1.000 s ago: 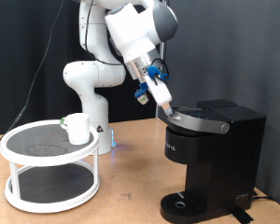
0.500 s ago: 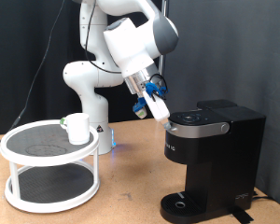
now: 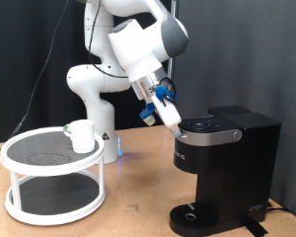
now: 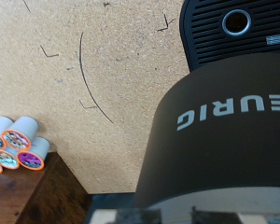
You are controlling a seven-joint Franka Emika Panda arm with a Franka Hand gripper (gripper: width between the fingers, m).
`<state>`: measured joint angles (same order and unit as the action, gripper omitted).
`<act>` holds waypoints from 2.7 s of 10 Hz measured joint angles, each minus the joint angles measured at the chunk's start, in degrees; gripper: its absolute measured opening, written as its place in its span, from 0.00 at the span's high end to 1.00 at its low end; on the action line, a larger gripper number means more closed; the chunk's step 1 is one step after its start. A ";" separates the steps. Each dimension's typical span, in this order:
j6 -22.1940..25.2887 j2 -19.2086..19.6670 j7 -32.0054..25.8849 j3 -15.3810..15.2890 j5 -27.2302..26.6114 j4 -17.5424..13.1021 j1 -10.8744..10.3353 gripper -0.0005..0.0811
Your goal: Make a cup of coffee with the keurig machine
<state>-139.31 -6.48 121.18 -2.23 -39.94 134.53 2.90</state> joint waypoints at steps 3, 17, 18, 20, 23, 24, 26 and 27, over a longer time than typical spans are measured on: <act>0.52 -1.42 -4.22 0.47 -2.81 1.80 0.08 0.99; 7.23 -12.95 -11.97 2.26 -14.77 11.73 -0.20 0.99; 7.23 -13.41 -10.86 2.11 -16.65 11.02 -0.45 0.99; 7.16 -13.53 -7.64 1.24 -17.24 9.38 -0.46 0.99; 6.20 -14.55 -8.25 2.07 -19.53 11.06 -0.09 0.99; 6.99 -16.11 -8.37 3.20 -20.68 12.49 0.26 0.99; 13.05 -19.41 -8.35 6.18 -18.81 14.73 1.26 0.99; 17.27 -20.79 -8.35 7.66 -16.26 15.24 2.22 0.99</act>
<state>-122.05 -27.28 112.82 5.43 -56.20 149.77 5.12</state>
